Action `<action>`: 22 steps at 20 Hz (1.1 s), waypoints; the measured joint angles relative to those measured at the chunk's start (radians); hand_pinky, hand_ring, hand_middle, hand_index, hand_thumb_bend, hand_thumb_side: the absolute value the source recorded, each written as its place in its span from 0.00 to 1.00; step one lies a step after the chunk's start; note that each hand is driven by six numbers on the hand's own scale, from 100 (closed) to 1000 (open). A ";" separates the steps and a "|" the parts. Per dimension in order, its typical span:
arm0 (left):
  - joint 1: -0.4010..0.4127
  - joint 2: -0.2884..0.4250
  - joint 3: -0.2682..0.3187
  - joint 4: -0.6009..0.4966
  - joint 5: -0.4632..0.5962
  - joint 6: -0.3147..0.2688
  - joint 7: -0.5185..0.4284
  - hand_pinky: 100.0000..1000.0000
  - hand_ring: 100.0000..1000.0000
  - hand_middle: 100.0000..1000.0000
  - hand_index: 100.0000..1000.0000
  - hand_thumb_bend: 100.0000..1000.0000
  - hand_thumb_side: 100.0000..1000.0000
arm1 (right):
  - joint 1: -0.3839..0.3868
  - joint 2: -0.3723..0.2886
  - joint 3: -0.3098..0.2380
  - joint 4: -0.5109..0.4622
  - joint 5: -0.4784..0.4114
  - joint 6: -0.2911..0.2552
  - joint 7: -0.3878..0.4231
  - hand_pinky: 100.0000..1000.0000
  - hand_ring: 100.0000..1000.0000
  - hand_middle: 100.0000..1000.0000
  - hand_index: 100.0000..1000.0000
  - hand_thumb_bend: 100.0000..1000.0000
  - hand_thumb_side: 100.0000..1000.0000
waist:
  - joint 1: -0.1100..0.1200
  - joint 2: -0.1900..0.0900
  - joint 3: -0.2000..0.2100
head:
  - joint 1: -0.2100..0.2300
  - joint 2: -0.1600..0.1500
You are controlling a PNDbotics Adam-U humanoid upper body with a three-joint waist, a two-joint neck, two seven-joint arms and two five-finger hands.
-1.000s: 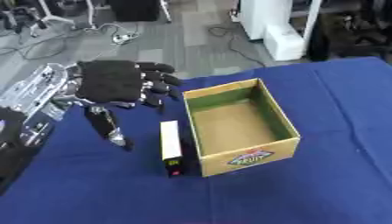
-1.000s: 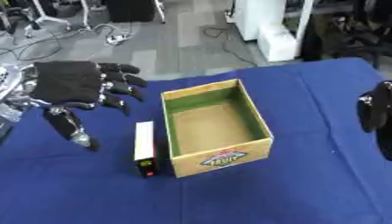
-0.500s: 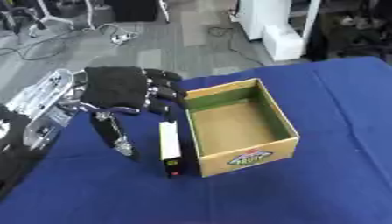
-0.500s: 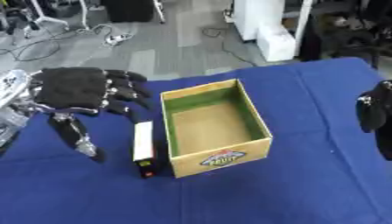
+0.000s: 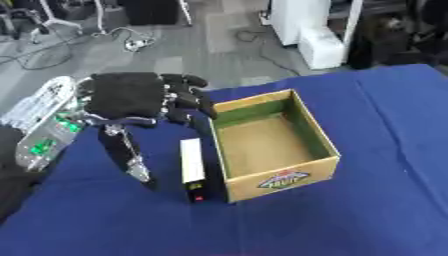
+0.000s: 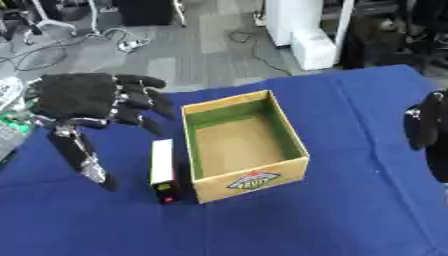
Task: Pick up objects on the table and place them in the box.
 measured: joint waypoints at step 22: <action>-0.027 0.001 -0.041 0.021 0.222 0.100 -0.102 0.62 0.69 0.67 0.64 0.64 0.35 | -0.007 0.000 0.000 0.000 -0.006 0.006 0.004 0.10 0.26 0.32 0.41 0.00 1.00 | 0.003 0.000 -0.005 | 0.000 0.000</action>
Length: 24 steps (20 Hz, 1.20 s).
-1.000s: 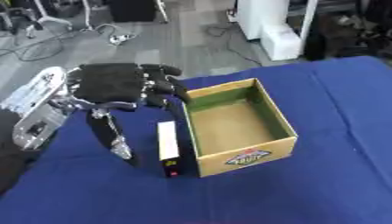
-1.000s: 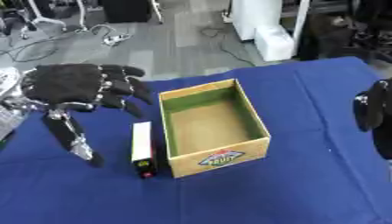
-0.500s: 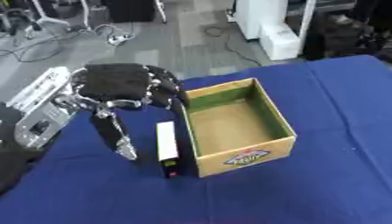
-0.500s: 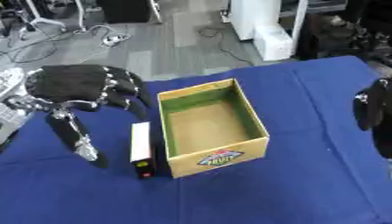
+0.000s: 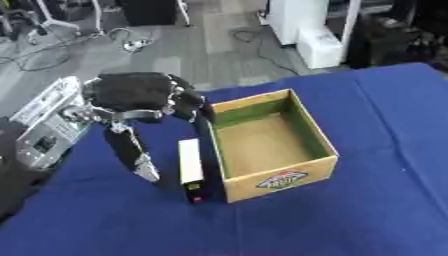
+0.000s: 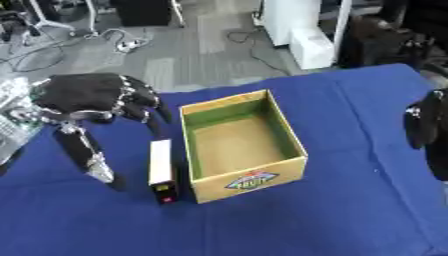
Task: Pick up objects on the table and place them in the box.
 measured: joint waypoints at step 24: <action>-0.008 -0.001 -0.025 0.060 0.129 0.070 -0.070 0.61 0.73 0.71 0.69 0.61 0.37 | -0.001 0.000 0.000 0.000 -0.006 0.008 0.008 0.10 0.26 0.32 0.41 0.00 1.00 | 0.000 0.001 -0.005 | 0.000 0.001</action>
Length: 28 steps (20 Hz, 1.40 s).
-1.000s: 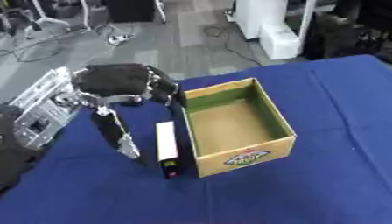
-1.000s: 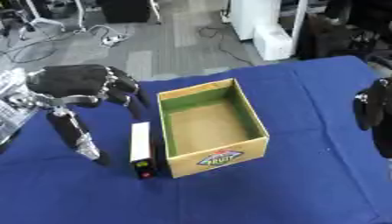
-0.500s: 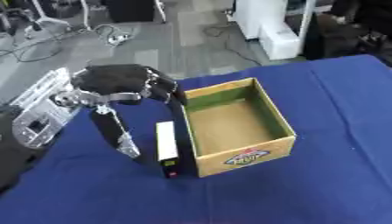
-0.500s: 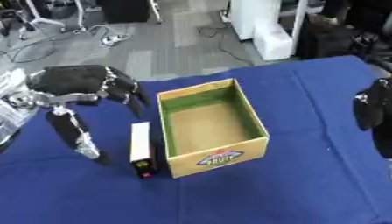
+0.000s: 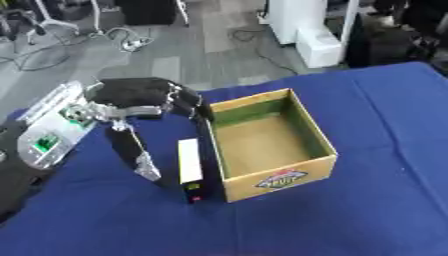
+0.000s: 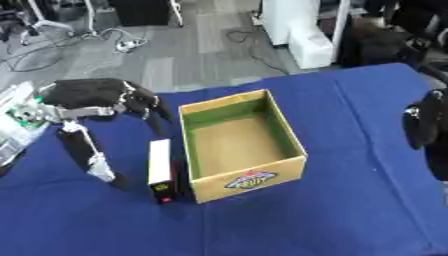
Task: Pick up objects on the table and place them in the box.
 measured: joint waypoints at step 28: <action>0.001 -0.017 -0.046 0.156 0.002 0.079 -0.079 0.53 0.65 0.70 0.77 0.64 0.40 | -0.005 0.000 0.005 0.000 -0.001 0.006 0.008 0.10 0.26 0.32 0.41 0.00 1.00 | 0.000 0.000 -0.006 | -0.001 0.010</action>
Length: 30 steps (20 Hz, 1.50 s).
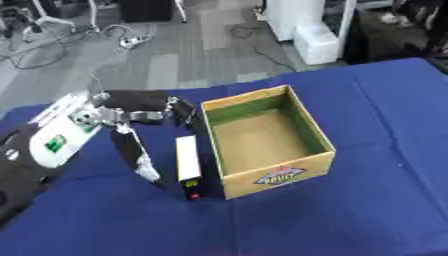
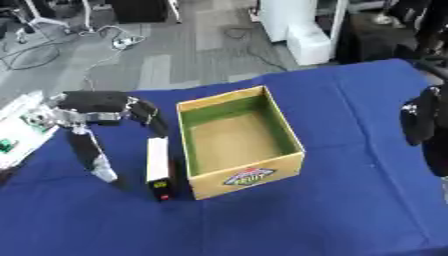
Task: Pick up objects on the table and place them in the box.
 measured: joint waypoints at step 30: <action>-0.036 -0.054 -0.054 0.091 0.013 0.026 -0.026 0.51 0.63 0.71 0.79 0.63 0.39 | -0.003 0.000 0.001 0.000 0.010 0.009 0.012 0.10 0.26 0.32 0.41 0.00 1.00 | 0.000 0.001 -0.003 | -0.018 0.018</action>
